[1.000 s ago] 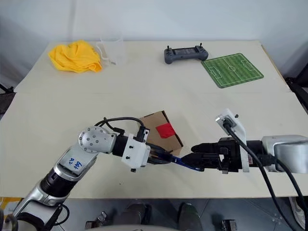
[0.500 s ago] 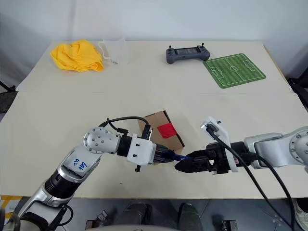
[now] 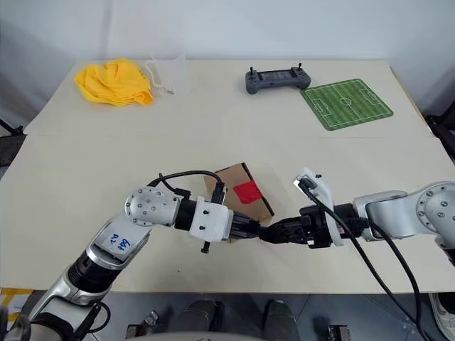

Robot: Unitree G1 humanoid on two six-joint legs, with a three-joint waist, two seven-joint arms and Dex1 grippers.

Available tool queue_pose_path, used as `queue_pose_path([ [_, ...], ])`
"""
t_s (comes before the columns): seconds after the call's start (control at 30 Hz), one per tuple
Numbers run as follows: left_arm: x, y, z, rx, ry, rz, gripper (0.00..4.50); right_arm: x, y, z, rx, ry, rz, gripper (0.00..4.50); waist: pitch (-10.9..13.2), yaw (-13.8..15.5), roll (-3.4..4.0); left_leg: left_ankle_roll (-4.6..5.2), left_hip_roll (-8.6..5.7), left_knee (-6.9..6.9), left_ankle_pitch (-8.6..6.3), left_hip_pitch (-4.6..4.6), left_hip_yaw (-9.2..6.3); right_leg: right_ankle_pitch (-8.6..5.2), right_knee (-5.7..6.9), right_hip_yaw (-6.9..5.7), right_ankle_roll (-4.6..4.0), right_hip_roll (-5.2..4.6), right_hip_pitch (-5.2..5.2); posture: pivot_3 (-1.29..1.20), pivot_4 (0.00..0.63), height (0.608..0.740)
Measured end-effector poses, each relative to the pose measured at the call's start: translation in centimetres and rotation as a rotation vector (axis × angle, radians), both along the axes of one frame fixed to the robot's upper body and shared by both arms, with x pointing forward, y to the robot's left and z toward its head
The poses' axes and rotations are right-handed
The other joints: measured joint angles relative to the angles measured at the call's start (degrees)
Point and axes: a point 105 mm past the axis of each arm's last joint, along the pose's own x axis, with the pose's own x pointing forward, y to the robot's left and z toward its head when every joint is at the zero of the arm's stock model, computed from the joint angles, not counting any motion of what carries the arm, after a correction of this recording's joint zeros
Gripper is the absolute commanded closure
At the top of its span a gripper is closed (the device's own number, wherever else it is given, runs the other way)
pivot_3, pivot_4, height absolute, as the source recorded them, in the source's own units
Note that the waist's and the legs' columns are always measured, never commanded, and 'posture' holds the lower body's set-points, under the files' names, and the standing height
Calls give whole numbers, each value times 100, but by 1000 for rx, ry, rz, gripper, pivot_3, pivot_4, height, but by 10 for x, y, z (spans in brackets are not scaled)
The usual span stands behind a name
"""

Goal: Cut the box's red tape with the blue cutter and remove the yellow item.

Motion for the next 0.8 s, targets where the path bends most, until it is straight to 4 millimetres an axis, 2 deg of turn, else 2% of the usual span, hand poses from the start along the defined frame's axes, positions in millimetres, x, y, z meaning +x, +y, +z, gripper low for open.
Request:
queue_pose_path([
  [0.07, 0, 0, 0, 2, 2, 3, 4040, 0, 0, 0, 2, 2, -1, 3314, 0, -4, 0, 0, 0, 0, 0, -1, 0, 0, 2, 0, 0, 0, -1, 0, 150, 740],
  [0.53, 2, 0, 0, 5, 8, 15, 4040, -2, 1, -4, 12, 22, 5, 3314, 0, -8, 0, 0, 0, 2, 0, -2, 0, 0, 5, 0, 0, 0, -3, 0, 150, 740],
  [0.8, 4, 1, 0, 12, -3, 29, 4040, 3, 2, -6, 30, 31, -19, 3314, 0, -11, 0, 0, -1, 2, 0, -2, 0, 0, 6, -1, 0, 0, -3, 0, 150, 740],
])
